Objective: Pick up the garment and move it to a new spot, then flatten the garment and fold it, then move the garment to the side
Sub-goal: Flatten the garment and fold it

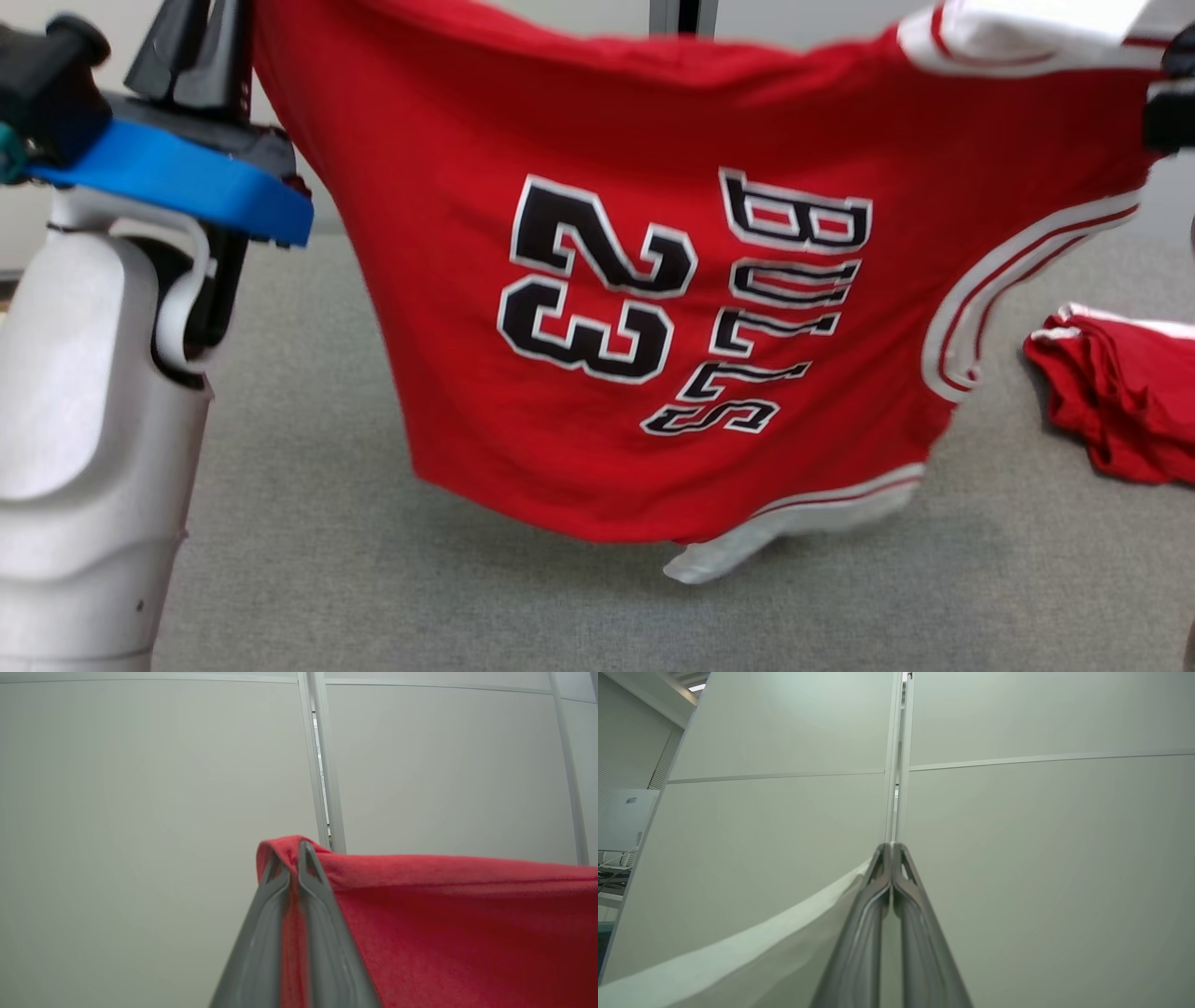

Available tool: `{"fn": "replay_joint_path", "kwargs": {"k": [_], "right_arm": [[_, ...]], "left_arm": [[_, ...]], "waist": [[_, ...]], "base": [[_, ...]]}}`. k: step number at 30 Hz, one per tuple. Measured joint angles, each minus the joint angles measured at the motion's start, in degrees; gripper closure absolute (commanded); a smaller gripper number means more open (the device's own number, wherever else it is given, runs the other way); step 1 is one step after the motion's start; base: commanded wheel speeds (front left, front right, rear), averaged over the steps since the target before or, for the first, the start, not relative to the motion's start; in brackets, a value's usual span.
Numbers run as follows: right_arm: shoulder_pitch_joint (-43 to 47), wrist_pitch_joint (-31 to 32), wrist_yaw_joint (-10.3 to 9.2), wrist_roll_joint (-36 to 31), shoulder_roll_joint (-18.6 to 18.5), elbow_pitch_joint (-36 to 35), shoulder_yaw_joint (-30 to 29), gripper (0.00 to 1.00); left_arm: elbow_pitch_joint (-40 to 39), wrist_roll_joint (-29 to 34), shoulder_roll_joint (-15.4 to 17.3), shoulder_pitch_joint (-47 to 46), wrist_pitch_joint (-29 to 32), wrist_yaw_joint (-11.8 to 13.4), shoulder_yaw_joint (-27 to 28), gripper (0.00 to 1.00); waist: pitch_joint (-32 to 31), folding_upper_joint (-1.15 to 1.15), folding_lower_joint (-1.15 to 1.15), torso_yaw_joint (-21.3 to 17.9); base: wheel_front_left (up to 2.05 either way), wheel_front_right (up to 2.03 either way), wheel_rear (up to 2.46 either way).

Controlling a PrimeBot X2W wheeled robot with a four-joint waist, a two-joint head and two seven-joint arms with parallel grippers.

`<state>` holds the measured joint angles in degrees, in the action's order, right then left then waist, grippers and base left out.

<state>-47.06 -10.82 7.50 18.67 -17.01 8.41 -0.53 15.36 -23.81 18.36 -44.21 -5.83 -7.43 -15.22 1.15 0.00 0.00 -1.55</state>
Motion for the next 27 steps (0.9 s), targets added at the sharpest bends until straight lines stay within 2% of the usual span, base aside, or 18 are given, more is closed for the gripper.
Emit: {"fn": "replay_joint_path", "kwargs": {"k": [4, 9, 13, 16, 21, 27], "right_arm": [[-7.1, 0.3, 0.0, -2.5, -0.2, 8.0, -0.4, 1.0], [-18.6, -2.0, 0.0, -8.5, 0.2, 16.8, -2.8, 1.0], [-27.1, -3.7, 0.0, -12.9, 0.8, 19.6, -5.1, 1.0], [-29.9, -4.1, 0.0, -13.5, 1.8, 20.6, -7.0, 1.0], [-23.9, -4.2, 0.01, -11.7, 3.1, 18.6, -7.4, 1.0], [-1.8, -4.2, 0.01, -6.0, 4.3, 14.6, -5.4, 1.0]], "left_arm": [[4.5, 0.0, -0.5, -4.5, 0.9, 0.6, 0.2, 1.0], [12.3, 1.3, -1.1, -13.1, -3.1, 1.8, 1.2, 1.0], [17.1, 2.2, -1.5, -20.6, -7.4, 2.4, 2.3, 1.0], [19.2, 2.6, -2.1, -23.3, -8.8, 2.3, 3.1, 1.0], [21.5, 2.6, -2.9, -18.4, -9.2, 1.7, 4.4, 1.0], [23.0, 3.8, -5.4, -0.1, -9.2, 0.8, 5.5, 1.0]], "waist": [[3.8, 0.0, 0.01, -0.3], [9.1, 0.0, 0.02, -0.6], [12.7, 0.0, 0.02, -0.8], [14.5, 0.0, 0.02, -0.8], [15.2, 0.0, 0.02, -1.5], [14.5, 0.0, 0.01, -2.0]], "base": [[0.0, 0.0, 0.0], [0.0, 0.0, 0.0], [0.0, 0.0, 0.0], [0.0, 0.0, 0.0], [0.0, 0.0, 0.0], [0.0, 0.0, 0.0]]}}
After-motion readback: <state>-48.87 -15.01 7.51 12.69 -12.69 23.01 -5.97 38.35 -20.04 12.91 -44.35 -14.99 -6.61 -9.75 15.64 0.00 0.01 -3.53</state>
